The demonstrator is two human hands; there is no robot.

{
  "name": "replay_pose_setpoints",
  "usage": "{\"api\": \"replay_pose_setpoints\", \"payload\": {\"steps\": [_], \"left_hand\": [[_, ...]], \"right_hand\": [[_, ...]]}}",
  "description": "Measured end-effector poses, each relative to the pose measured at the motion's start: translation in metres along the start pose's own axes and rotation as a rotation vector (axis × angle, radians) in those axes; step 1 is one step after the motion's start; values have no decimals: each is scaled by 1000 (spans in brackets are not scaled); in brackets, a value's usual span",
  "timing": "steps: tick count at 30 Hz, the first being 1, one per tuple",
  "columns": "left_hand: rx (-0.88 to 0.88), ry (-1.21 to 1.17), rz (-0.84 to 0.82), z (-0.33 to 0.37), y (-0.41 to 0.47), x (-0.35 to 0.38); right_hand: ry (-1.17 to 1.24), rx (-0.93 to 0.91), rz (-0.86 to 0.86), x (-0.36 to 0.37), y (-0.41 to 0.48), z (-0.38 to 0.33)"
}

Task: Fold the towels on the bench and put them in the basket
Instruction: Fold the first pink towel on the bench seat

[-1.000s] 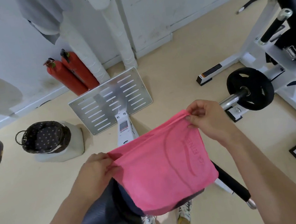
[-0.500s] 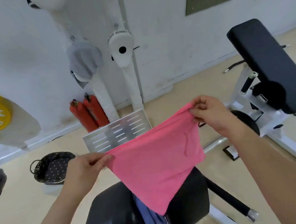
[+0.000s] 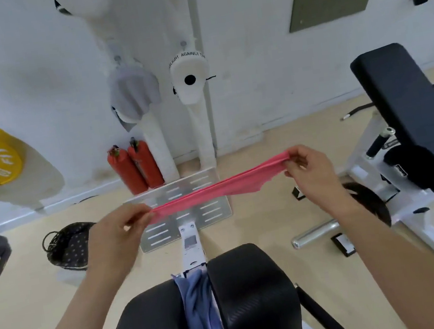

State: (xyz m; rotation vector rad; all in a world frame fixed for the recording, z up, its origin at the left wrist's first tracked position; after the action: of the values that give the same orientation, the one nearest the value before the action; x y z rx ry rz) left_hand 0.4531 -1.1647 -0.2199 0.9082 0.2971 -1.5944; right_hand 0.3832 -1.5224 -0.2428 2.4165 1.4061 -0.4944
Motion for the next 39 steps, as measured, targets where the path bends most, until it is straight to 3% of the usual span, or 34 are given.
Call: {"api": "replay_pose_setpoints", "payload": {"steps": [3,8,12,14,18,22,25,30,34,36,38,39], "left_hand": [[71,185,-136,-28,-38,35],[-4,322,-468,-93,-116,97],[5,336,-557,-114,-152,118],[32,325,-595,-112,-160,121],[131,290,-690,-104,-167,124],[202,266,-721,-84,-170,123],[374,289,-816,-53,-182,130],[408,22,-943,5,-219,162],[307,-250,-1096,51,-239,208],[173,-359,-1169,55,-238,219],[-58,-425,-1091,38,-218,221],[-136,-374,-946,21,-199,222]], "right_hand": [[-195,1,-92,14,-38,54],[-368,181,-282,43,-105,156],[-445,217,-352,52,-134,186],[-379,332,-364,51,-141,191],[30,702,-294,53,-149,190],[259,882,-155,51,-147,183],[159,867,-162,51,-136,183],[-258,597,-234,60,-104,182],[-399,419,-217,73,-93,178],[-453,397,-193,74,-94,182],[-475,399,-186,75,-93,187],[-474,403,-187,75,-92,191]]}}
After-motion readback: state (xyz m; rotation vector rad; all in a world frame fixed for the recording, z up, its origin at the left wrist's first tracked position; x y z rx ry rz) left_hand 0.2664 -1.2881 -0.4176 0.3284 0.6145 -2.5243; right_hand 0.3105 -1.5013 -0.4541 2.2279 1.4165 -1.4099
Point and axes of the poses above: each hand's wrist, its own y-axis towards the middle knuckle, its own x-axis out of the palm, z = x × y, the point moved 4 cm from there along y, towards the middle knuckle, and after that the axes turned 2 degrees about -z, right-handed, at the moved point
